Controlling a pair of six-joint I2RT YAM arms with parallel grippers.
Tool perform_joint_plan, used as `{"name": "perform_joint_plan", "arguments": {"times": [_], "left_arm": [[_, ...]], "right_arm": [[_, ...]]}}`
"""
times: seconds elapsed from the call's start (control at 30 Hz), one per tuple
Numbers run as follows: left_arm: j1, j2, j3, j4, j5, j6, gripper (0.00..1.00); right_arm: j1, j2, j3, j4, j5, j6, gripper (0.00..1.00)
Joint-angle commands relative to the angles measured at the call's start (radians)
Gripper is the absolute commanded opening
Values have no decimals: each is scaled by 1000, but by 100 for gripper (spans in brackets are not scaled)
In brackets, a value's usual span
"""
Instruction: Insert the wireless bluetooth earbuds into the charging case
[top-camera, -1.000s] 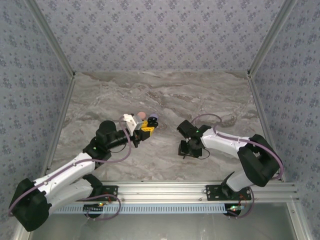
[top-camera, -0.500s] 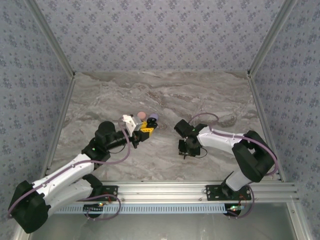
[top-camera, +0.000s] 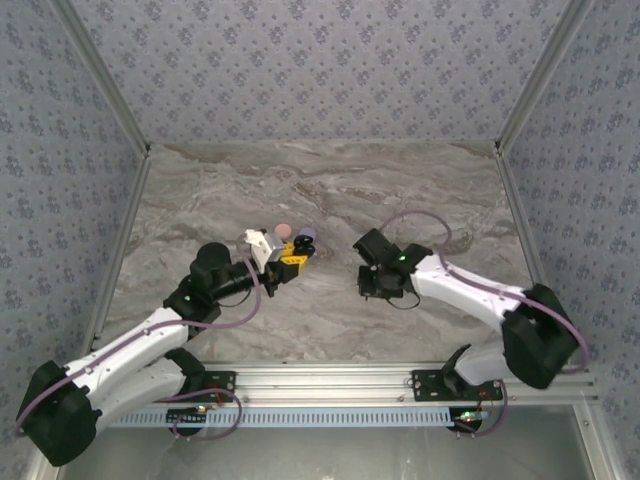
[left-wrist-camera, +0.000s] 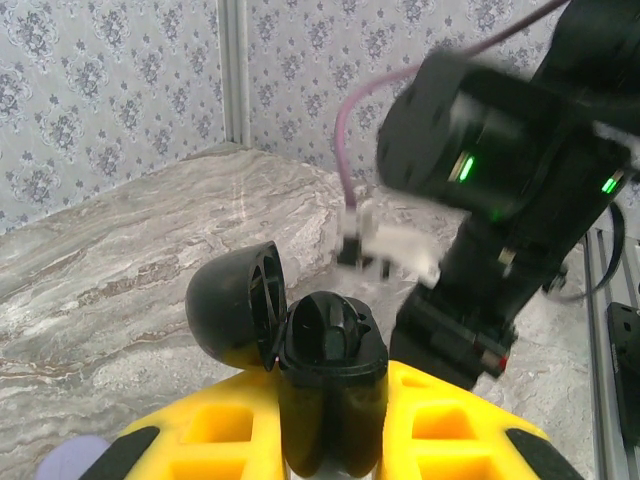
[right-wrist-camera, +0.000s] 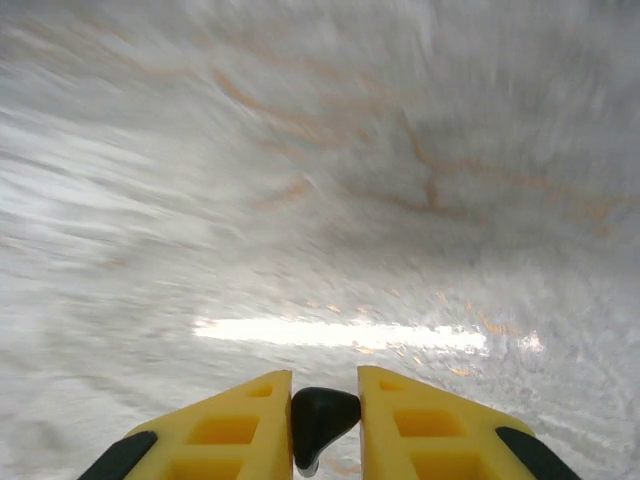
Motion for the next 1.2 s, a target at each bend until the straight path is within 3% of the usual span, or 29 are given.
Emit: {"name": "perform_joint_plan", "arguments": {"times": [0.0, 0.23, 0.4, 0.63, 1.17], "left_arm": [[-5, 26, 29, 74, 12, -23, 0], [-5, 114, 79, 169, 37, -57, 0], [-15, 148, 118, 161, 55, -52, 0], [-21, 142, 123, 141, 55, -50, 0], [-21, 141, 128, 126, 59, -39, 0]], "right_arm": [[-2, -124, 93, -27, 75, -56, 23], [0, -274, 238, 128, 26, -130, 23], [37, -230, 340, 172, -10, -184, 23], [81, -163, 343, 256, -28, -171, 23], [114, -112, 351, 221, -29, -176, 23]]}}
